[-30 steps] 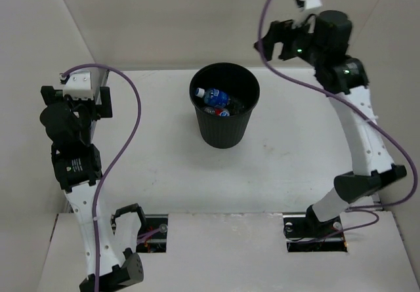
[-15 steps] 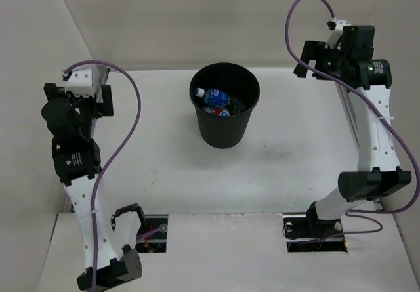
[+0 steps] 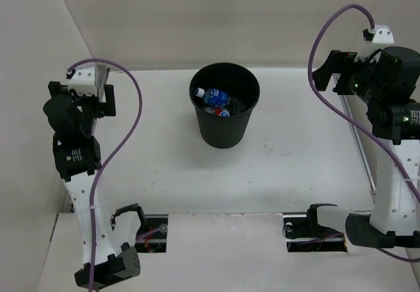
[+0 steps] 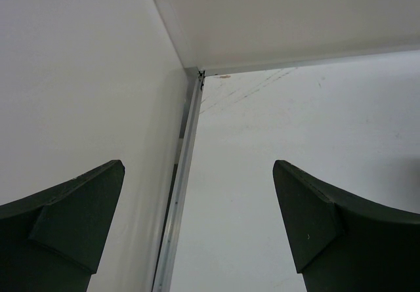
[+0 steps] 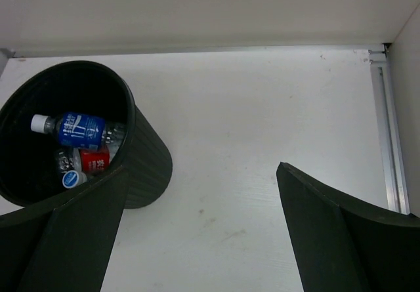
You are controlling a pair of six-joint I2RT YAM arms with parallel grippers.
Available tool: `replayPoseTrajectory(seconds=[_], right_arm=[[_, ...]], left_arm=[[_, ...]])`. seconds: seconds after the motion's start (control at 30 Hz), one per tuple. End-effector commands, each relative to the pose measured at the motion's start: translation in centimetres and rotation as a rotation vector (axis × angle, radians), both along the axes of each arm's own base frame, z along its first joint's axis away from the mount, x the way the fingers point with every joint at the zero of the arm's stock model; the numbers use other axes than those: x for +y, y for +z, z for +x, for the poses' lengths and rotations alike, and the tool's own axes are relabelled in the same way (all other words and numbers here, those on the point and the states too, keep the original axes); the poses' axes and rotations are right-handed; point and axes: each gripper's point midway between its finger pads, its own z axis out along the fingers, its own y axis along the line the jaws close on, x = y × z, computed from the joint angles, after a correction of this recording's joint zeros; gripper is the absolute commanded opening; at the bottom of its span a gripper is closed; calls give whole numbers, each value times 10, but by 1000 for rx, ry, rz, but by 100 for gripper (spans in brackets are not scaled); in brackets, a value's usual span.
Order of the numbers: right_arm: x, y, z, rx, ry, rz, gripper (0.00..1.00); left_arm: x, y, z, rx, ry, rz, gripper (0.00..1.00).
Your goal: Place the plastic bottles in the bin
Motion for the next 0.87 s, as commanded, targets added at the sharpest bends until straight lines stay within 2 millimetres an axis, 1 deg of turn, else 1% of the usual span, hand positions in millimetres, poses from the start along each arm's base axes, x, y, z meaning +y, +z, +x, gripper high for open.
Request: replayPoseTrajectory(seconds=[0.0, 0.07, 0.17, 0.3, 0.37, 0.5, 0.63, 0.83], right_arm=[[-5, -21, 19, 41, -21, -11, 100], [-6, -25, 20, 49, -24, -13, 100], [-9, -26, 21, 49, -35, -17, 100], [-11, -16, 22, 1, -45, -22, 100], [-11, -14, 22, -3, -34, -16, 100], [-10, -23, 24, 56, -9, 10, 100], [-13, -21, 24, 51, -11, 13, 100], [-14, -24, 23, 57, -13, 14, 100]], left_arm=[[-11, 19, -1, -47, -47, 14, 100], [-12, 19, 0, -48, -52, 15, 100], [-12, 22, 1, -57, -53, 15, 100], [-13, 20, 2, -53, -56, 10, 100], [-13, 19, 3, -52, -57, 9, 100], [-13, 17, 3, -52, -57, 11, 100], [-12, 17, 4, -50, -58, 12, 100], [-12, 18, 6, -50, -59, 14, 100]])
